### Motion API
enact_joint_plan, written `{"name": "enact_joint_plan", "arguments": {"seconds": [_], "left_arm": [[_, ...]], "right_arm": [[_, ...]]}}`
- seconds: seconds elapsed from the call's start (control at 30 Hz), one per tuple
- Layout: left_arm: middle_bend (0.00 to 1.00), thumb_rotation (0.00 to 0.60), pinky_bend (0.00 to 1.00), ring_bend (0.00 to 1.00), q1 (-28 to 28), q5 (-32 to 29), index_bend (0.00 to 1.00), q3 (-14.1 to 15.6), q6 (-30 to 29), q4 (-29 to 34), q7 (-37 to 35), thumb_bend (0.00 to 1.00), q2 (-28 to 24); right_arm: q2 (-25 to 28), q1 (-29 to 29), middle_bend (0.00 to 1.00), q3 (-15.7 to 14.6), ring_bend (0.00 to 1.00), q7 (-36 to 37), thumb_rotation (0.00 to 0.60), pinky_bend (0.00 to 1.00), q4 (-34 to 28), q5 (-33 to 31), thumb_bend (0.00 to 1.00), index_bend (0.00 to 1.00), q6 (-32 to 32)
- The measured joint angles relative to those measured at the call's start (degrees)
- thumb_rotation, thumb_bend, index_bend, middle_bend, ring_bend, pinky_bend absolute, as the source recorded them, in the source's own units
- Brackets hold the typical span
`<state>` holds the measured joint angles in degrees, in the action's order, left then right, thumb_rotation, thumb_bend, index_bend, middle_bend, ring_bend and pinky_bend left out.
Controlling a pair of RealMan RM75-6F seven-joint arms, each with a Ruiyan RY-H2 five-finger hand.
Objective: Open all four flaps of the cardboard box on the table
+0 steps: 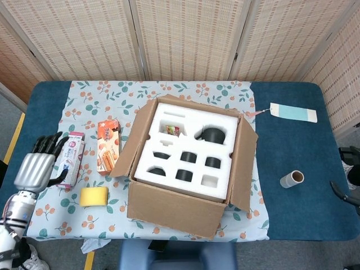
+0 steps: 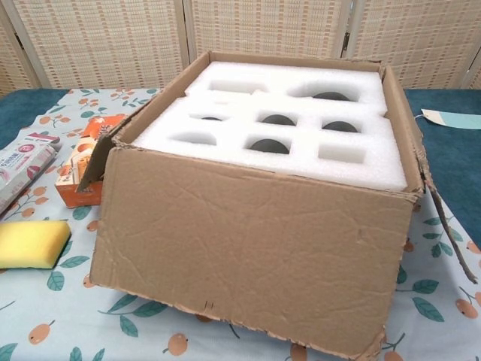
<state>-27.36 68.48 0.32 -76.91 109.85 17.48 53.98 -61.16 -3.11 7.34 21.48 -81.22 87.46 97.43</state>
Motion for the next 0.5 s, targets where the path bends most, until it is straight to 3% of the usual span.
{"name": "enact_joint_plan", "arguments": {"seconds": [0.23,0.37,0.5], "left_arm": [[0.00,0.600,0.00,0.00,11.3,6.6,0.00,3.0,-13.0,-11.1,-7.3,0.40,5.5],[0.00,0.600,0.00,0.00,15.1,8.0,0.00,3.3,-14.9,-18.1,-11.8,0.40,9.4],[0.00,0.600,0.00,0.00,16.4,9.0,0.00,2.9,-14.7,-19.1,-14.9,0.40,9.7]], "right_arm": [[-3.2,-2.0,0.00,1.4,0.00,-13.0,0.427,0.00,-3.4,-4.8,0.35,0.10,-5.6],[-3.2,-2.2,0.00,1.0,0.00,-13.4,0.428,0.00,-5.4,-4.7,0.35,0.10,-6.9],[-3.0,-2.2,0.00,0.8,0.00,-13.9,0.428,0.00,-5.8,-4.4,0.35,0.10,-7.1]]}}
